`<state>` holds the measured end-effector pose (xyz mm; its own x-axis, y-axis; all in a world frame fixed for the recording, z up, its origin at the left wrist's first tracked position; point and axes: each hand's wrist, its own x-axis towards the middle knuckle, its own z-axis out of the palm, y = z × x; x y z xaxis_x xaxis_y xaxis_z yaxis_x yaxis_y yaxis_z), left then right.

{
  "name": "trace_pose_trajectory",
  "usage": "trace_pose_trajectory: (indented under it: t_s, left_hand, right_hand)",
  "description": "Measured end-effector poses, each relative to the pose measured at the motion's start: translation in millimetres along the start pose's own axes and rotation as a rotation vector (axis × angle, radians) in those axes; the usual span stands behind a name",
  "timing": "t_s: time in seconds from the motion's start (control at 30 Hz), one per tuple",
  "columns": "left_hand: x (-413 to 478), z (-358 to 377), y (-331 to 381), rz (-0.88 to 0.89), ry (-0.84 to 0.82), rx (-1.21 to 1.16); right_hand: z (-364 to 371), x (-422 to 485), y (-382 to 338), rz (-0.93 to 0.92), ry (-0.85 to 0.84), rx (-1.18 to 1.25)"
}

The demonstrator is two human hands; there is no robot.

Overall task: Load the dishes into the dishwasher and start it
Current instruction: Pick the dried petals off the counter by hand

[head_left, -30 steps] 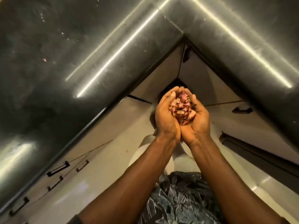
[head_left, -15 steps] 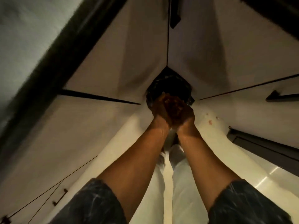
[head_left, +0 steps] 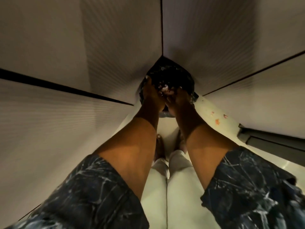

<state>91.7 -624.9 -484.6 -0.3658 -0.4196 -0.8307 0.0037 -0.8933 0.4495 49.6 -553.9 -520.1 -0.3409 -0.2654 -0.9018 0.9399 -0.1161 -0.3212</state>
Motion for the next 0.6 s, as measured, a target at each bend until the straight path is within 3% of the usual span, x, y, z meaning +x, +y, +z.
trace_pose_trajectory:
  t_s: [0.07,0.3,0.6]
  left_hand:
    - [-6.1,-4.1,0.0,-0.022,-0.071,-0.003]
    - [-51.9,-10.2,17.5,0.036,-0.064,0.016]
    - [-162.3,27.9,80.8,-0.031,-0.015,-0.001]
  right_hand:
    - [4.2,-9.6,-0.3,0.042,-0.055,0.052]
    - [1.8,-62.6,-13.5,0.071,-0.132,0.079]
    - [36.8,-181.5,-61.1,-0.004,-0.01,-0.028]
